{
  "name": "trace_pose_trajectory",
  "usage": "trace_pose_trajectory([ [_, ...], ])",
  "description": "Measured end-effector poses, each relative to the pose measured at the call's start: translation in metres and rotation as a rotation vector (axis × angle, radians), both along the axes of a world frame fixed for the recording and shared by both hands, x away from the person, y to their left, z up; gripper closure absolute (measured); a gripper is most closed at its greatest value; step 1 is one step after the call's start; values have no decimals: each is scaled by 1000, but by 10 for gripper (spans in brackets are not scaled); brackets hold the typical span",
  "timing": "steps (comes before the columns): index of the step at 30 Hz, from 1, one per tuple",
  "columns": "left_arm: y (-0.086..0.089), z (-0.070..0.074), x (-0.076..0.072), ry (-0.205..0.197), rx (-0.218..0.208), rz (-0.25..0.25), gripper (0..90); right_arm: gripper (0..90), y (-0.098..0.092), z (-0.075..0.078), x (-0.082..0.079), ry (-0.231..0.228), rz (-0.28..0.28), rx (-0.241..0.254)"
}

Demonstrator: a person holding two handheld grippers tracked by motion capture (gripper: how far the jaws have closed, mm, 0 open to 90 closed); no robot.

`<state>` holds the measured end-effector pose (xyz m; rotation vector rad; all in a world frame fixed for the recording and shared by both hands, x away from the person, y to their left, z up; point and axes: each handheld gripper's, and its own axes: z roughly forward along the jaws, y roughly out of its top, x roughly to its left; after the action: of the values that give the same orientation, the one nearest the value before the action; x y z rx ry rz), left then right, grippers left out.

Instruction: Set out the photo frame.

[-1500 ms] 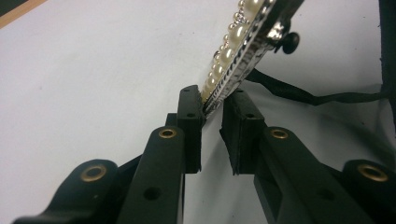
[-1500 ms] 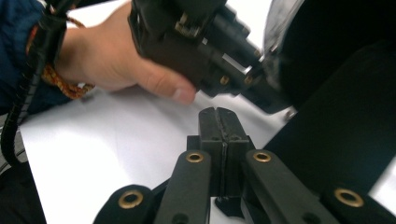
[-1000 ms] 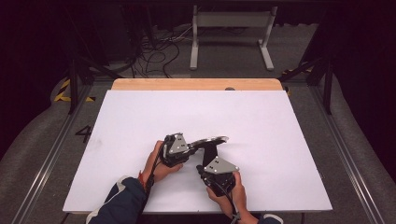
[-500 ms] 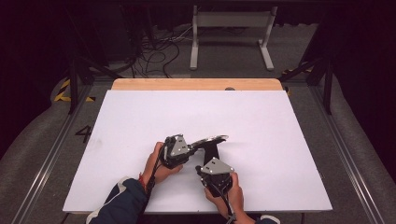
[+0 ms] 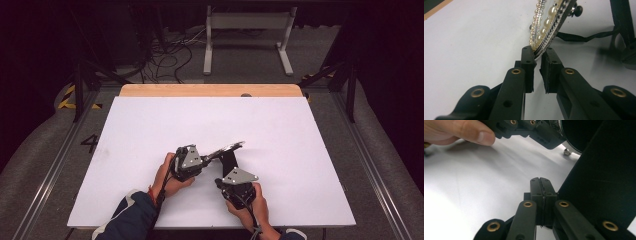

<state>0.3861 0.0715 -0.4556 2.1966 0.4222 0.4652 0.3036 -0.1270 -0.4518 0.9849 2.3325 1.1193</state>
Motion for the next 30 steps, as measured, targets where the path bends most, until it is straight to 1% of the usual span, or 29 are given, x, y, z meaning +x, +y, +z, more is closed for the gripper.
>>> trace_pose_trajectory([
  [2, 0, 0, 0, 4, 1, -2, 813, 900, -5, -1, 2, 15, 45, -6],
  [5, -1, 1, 0, 7, 0, -6, 813, 900, -11, -2, 4, 23, 61, -1],
  [7, -1, 1, -1, 10, 1, -15, 813, 900, -15, -1, 5, 17, 50, -11],
  [10, -2, 1, -1, 15, -1, -22, 816, 900, -19, 0, 6, 20, 40, -11],
  [12, -3, 1, -1, 17, -20, -29, 805, 900, -24, 0, 8, 25, 40, -5],
  [13, -6, 2, -2, 10, -30, -23, 743, 900, -26, -1, 8, 30, 36, 3],
  [14, -6, 2, -2, 10, -30, -23, 710, 900, -26, -1, 8, 30, 36, 3],
  [15, -8, 3, -3, 2, -35, -19, 710, 900, -26, 0, 8, 29, 34, 1],
  [16, -10, 3, -4, 3, -38, -16, 681, 900, -25, -1, 7, 22, 33, -5],
  [18, -15, 5, -6, 4, -60, -2, 598, 900, -25, -1, 6, 18, 32, -5],
  [19, -17, 7, -7, -4, -70, 7, 547, 900, -25, -1, 6, 20, 29, -3],
  [20, -18, 9, -7, -6, -88, 8, 505, 900, -25, -2, 5, 18, 25, -2],
  [22, -17, 12, -6, -5, -120, -5, 499, 900, -25, -3, 4, 18, 21, 1],
  [24, -17, 13, -5, -12, -132, -9, 494, 900, -26, -3, 3, 15, 16, 2],
  [26, -15, 15, -6, -13, -153, -12, 540, 900, -26, -3, 3, 11, 15, 8],
  [27, -14, 17, -6, -9, -166, -15, 536, 900, -27, -2, 2, 12, 14, 9],
  [29, -11, 25, -8, -28, -192, -27, 555, 900, -28, 0, 1, 8, 10, 12],
  [30, -9, 27, -9, -30, -197, -34, 570, 900, -29, 0, 1, 11, 8, 11],
])
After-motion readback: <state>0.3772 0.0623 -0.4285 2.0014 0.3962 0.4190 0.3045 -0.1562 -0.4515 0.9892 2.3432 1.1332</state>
